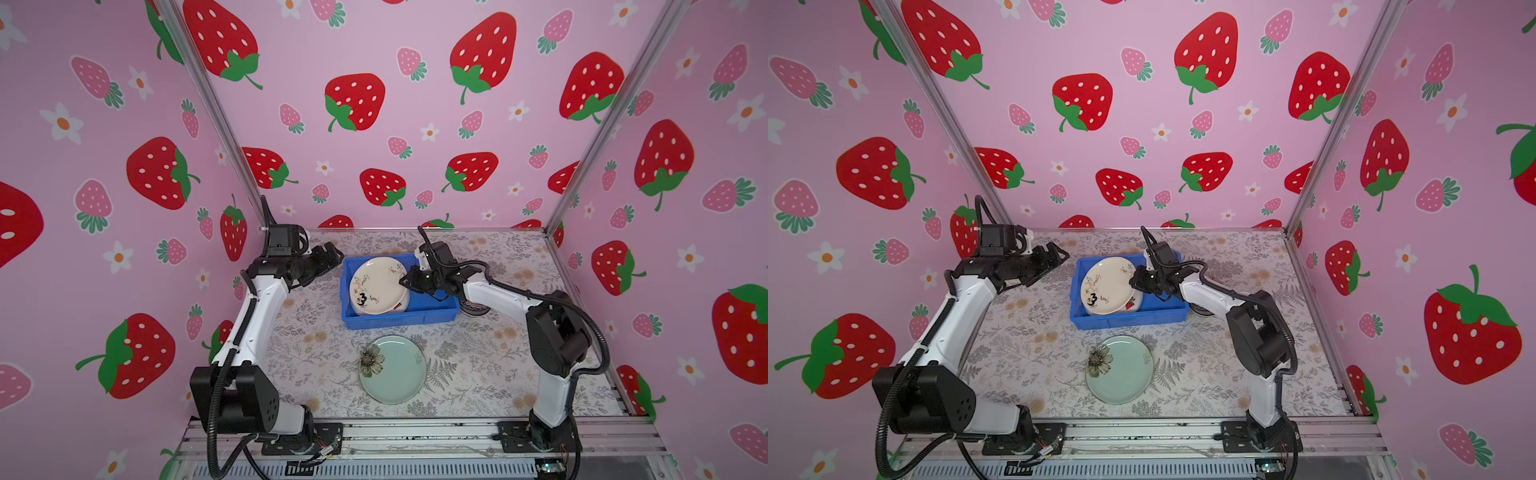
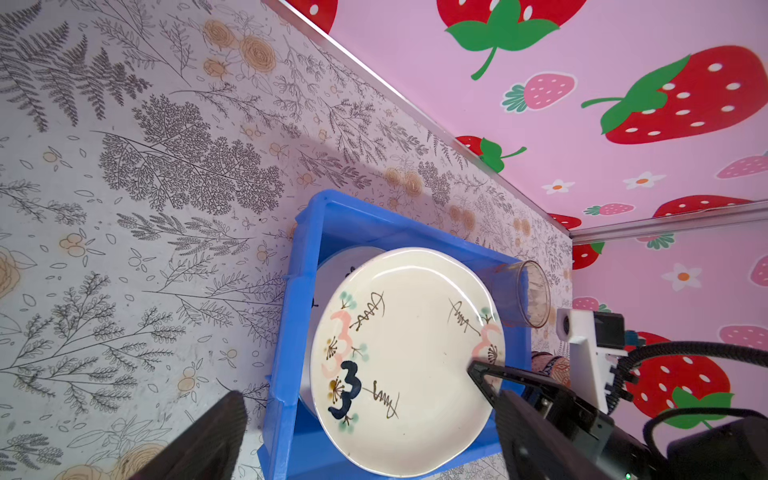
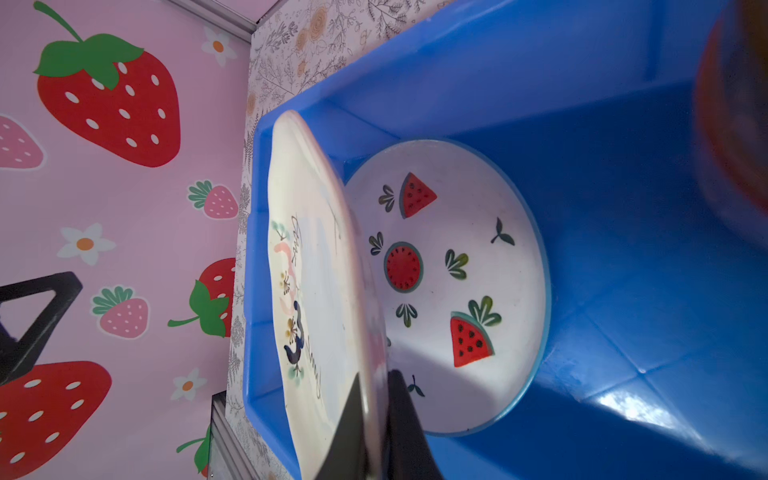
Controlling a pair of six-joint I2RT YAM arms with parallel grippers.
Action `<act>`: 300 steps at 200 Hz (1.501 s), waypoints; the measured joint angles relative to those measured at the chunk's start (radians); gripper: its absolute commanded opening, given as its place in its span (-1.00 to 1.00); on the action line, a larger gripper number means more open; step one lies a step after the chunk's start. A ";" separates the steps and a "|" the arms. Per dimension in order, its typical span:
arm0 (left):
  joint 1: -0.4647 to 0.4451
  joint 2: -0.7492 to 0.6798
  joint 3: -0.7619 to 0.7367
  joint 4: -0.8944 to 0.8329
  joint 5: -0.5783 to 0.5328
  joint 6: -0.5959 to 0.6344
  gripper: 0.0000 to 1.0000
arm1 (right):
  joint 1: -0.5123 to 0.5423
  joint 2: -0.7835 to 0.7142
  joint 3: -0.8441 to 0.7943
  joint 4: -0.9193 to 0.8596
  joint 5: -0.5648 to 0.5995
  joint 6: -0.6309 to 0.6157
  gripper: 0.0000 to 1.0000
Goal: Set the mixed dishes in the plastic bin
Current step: 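Carry the cream plate with both grippers over the blue bin and lower it, then open both grippers to release the cream plate onto the watermelon plate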
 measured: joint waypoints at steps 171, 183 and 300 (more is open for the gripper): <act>0.005 0.024 -0.063 0.055 -0.002 0.019 0.92 | 0.000 0.113 0.021 0.018 0.025 0.006 -0.97; 0.005 0.025 -0.063 0.055 -0.001 0.019 0.92 | 0.000 0.114 0.021 0.018 0.025 0.007 -0.90; 0.006 0.026 -0.064 0.060 0.006 0.018 0.92 | 0.001 0.115 0.031 0.044 0.043 -0.014 0.20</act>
